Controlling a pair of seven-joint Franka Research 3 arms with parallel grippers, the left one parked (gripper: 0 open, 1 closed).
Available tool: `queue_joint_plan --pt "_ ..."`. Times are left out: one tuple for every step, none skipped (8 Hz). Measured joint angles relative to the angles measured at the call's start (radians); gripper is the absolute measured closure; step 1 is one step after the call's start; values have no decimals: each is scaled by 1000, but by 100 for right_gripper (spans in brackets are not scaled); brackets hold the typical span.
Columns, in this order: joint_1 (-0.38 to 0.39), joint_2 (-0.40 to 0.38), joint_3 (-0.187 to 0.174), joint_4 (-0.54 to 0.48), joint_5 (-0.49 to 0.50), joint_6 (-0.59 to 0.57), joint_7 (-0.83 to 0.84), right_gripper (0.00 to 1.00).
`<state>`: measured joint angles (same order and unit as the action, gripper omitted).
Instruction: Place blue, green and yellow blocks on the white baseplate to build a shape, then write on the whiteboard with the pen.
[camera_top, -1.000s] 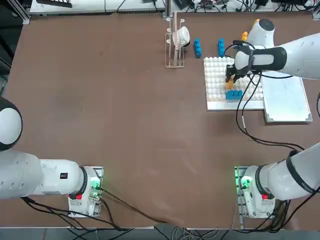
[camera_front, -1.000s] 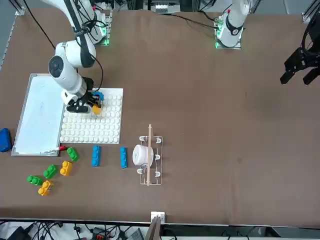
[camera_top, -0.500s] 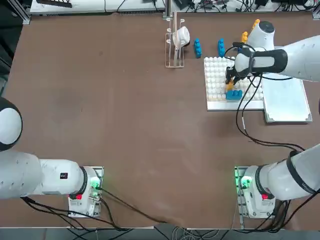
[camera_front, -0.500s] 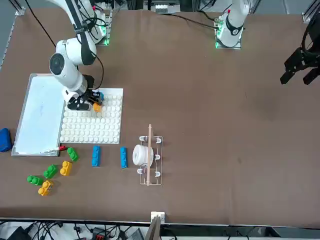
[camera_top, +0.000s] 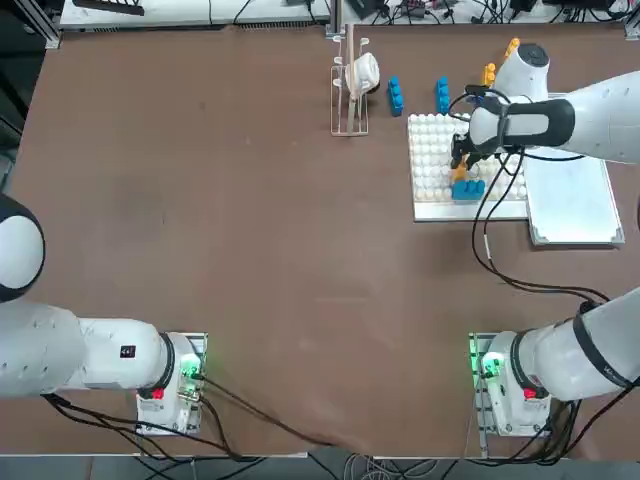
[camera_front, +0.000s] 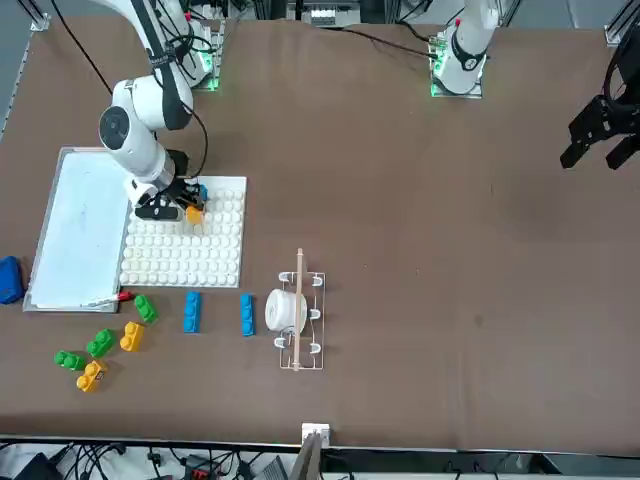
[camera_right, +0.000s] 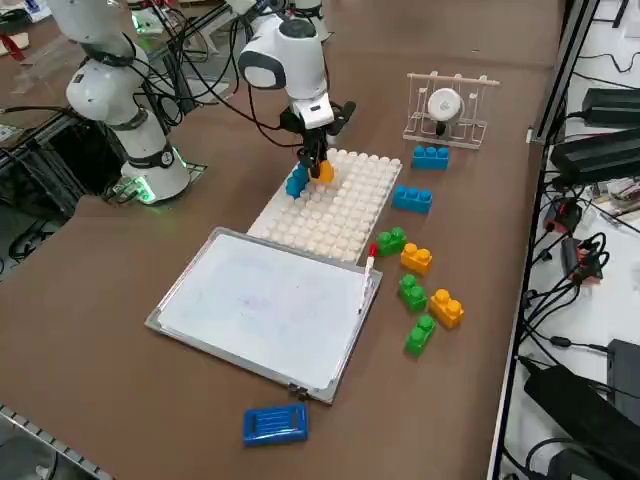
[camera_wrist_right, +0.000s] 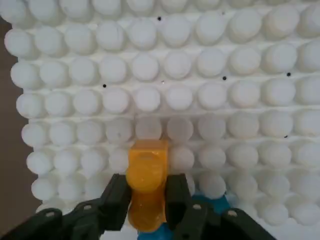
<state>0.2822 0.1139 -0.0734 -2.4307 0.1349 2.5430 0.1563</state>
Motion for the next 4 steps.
queue_joint_plan --pt "0 7 0 -3 0 16 0 59" --pt "0 12 0 -4 0 28 0 59" --pt "0 13 0 -4 0 34 0 59" --pt "0 14 0 -4 0 38 0 59"
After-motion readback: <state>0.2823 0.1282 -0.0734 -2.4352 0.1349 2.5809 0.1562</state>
